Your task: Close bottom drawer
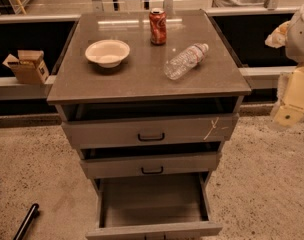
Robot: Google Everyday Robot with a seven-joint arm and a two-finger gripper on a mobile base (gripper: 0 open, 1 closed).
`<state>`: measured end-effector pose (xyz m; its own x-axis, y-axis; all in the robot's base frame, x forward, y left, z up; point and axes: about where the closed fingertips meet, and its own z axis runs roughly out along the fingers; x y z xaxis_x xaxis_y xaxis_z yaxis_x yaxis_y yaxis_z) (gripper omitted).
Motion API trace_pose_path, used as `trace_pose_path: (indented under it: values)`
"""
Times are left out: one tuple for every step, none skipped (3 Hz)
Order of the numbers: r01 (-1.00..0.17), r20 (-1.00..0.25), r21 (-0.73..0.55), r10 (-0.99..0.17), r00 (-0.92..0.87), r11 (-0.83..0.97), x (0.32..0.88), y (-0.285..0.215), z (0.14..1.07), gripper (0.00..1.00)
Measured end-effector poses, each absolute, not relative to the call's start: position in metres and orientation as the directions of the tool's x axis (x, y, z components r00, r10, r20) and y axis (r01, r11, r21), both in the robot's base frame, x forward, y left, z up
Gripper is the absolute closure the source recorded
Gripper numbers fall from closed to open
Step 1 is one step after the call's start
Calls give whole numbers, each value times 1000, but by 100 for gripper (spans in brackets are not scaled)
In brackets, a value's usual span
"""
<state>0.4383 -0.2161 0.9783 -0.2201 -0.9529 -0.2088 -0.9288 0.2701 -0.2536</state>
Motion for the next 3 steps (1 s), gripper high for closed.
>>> trace_pose_path:
  values:
    - [-929,-210,-253,-953,-220,270,438,-216,978,0]
    - [-932,-232,-242,-949,-214,269,440,-215,975,0]
    - [-939,-333,-154,-910,-245,309,444,-225,921,0]
